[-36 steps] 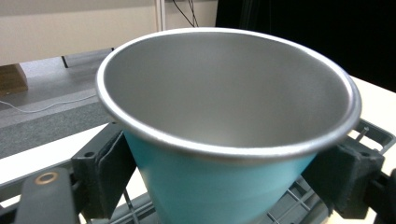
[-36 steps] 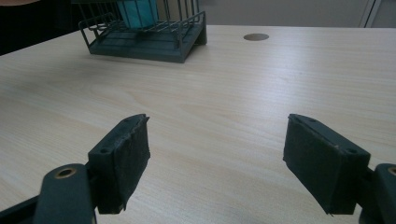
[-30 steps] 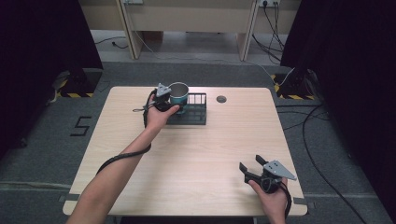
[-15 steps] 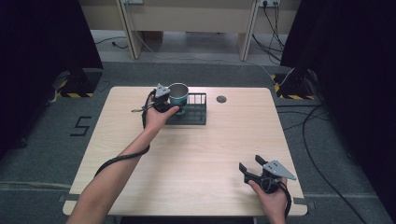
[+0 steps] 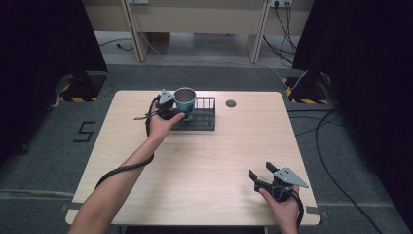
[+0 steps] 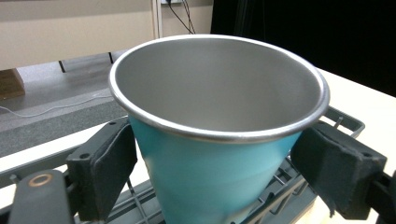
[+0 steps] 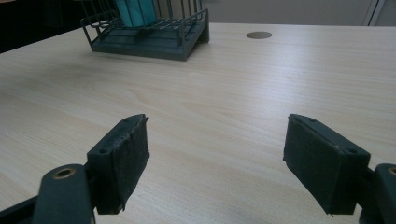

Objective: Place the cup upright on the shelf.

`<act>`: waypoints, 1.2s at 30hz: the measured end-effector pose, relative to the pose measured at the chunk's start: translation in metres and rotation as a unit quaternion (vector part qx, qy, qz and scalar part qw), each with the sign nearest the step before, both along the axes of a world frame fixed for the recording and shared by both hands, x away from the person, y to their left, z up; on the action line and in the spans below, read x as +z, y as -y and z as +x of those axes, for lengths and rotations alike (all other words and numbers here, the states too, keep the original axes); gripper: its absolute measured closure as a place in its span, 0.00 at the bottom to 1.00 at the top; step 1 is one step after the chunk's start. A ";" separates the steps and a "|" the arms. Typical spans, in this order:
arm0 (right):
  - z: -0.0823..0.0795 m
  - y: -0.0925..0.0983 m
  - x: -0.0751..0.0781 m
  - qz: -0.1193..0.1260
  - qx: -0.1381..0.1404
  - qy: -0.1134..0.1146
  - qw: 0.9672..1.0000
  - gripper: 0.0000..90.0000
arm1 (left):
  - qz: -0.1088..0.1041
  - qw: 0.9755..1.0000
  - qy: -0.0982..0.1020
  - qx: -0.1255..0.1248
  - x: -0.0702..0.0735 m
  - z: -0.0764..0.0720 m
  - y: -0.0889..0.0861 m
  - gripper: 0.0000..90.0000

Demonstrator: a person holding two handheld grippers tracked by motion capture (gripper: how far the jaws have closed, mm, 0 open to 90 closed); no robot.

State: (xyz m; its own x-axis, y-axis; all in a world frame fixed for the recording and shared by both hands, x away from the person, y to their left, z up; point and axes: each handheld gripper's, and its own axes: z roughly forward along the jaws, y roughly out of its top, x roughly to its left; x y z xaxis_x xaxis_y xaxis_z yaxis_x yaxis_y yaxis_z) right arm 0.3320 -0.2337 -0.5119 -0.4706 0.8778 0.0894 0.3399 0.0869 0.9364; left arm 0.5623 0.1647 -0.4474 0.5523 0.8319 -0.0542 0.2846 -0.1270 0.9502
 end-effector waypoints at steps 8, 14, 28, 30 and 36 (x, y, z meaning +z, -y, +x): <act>0.000 0.000 0.000 0.001 -0.001 0.000 1.000 0.25 | 0.002 1.000 0.004 -0.003 0.004 -0.007 -0.006 0.16; 0.000 0.000 0.000 0.001 -0.001 -0.001 1.000 0.25 | 0.001 1.000 0.007 -0.001 0.008 -0.015 -0.014 0.16; 0.000 -0.001 0.000 0.000 -0.002 -0.002 1.000 0.25 | 0.002 1.000 0.016 -0.009 0.012 -0.041 -0.036 0.16; 0.000 -0.001 0.000 0.000 -0.002 -0.001 1.000 0.25 | 0.000 1.000 0.017 -0.009 0.011 -0.044 -0.039 0.16; 0.000 -0.001 0.000 0.000 -0.002 -0.002 1.000 0.25 | -0.002 1.000 0.018 -0.009 0.008 -0.056 -0.046 0.16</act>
State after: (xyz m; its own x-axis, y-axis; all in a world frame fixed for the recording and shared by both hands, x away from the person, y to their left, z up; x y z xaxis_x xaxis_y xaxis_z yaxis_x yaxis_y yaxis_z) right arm 0.3318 -0.2325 -0.5118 -0.4662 0.8799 0.0916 0.3447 0.0853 0.9348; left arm 0.5064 0.2108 -0.4390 0.5694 0.8212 -0.0373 0.2478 -0.1282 0.9603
